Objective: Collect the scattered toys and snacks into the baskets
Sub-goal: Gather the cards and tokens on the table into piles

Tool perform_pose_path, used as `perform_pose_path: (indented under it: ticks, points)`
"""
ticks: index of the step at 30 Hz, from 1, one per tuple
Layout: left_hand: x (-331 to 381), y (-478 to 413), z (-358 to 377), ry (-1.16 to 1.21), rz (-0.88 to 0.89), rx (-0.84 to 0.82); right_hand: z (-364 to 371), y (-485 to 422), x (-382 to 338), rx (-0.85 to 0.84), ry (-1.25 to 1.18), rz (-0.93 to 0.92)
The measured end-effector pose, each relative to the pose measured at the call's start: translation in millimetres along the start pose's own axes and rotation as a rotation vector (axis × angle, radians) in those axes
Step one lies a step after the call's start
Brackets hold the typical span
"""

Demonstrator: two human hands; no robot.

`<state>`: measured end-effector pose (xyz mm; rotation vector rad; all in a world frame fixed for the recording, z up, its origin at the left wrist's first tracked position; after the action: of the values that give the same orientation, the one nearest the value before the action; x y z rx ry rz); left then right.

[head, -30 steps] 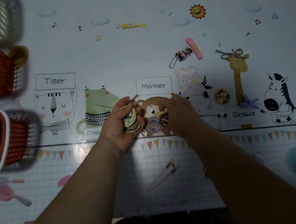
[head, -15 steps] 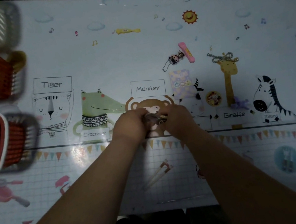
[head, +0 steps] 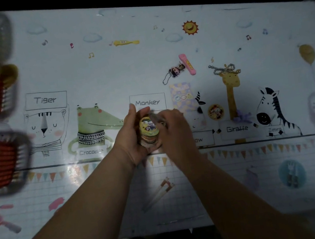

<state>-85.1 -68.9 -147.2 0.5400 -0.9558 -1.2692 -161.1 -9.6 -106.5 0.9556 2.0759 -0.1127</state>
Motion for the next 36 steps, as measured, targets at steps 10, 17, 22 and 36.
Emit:
perform_pose_path:
  ticks: [10, 17, 22, 36]
  points:
    - [6.4, -7.5, 10.3, 0.314, -0.028, -0.122, -46.0, -50.2, 20.5, 0.290, 0.116, 0.126]
    - [15.5, -6.0, 3.1, 0.318, 0.055, -0.086, -35.5, -75.2, 45.4, 0.012, 0.340, 0.515]
    - [25.2, 4.7, 8.1, 0.309, 0.056, -0.057, -37.3, -76.8, 55.2, -0.061, 0.182, 0.656]
    - [108.9, 73.6, -9.2, 0.501, 0.511, 0.414, 0.0, -40.0, -104.2, -0.378, -1.066, 0.689]
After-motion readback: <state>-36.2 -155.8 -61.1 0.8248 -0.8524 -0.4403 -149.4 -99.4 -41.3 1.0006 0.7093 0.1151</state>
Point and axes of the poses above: each hand's wrist, its own y-axis away from the middle knuckle, its own z-axis out of the palm, x = y × z, the point moved 6 cm from there along -y, towards the middle knuckle, and after that the axes turned 1 degree about -x, right-handed, at the moved point
